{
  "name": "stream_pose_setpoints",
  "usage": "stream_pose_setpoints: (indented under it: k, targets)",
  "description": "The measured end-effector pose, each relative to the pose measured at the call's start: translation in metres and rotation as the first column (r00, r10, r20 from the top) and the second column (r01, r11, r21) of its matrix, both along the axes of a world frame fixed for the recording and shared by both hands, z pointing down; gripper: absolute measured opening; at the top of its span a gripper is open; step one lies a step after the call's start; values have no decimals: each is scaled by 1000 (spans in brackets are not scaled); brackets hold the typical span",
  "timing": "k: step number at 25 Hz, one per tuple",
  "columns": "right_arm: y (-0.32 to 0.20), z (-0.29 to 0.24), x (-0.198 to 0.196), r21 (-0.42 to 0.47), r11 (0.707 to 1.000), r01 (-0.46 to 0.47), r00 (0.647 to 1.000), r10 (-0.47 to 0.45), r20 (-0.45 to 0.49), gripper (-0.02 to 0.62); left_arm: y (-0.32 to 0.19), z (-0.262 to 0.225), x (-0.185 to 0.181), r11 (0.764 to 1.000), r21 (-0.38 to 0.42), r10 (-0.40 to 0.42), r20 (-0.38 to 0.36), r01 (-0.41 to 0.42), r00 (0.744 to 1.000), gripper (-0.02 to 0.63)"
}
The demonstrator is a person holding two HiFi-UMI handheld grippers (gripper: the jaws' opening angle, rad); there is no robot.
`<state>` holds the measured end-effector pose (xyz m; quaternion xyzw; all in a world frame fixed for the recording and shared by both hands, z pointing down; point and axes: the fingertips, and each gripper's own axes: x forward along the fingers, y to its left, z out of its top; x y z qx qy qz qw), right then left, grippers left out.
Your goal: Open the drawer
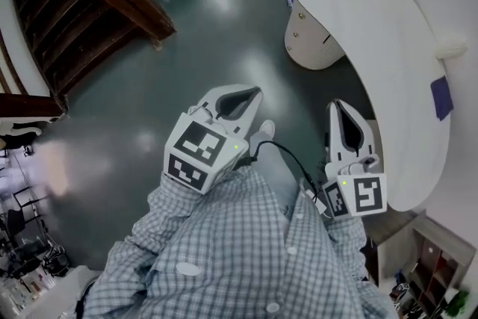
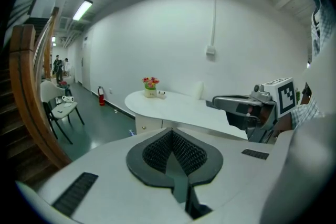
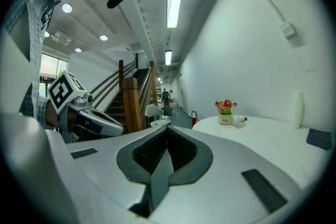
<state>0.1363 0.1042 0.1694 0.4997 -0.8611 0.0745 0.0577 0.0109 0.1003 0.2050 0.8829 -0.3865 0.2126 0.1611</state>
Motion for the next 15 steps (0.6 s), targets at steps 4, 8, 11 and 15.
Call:
stream_pose_setpoints:
  k: [4,8,11,15]
  targets:
    - [-38,-3,-8,-1,998,55,998,-55,-1,9,-29,-4,-9,998,-7,-62,-3,62,998,5]
    - [-72,-7,-17,4,996,93,996,-93,1,9,-57,-5,-17,996,-6,-93,1,93,996,5]
    - [-95,-8,-15,5,994,111,994,-111,-4,9,-80,-5,-14,995,-5,-100,1,100,995,5]
    - [-120,-3,-2,-1,994,110,994,-110,-6,9,-106,-2,-1,995,-4,-95,3,95,995,5]
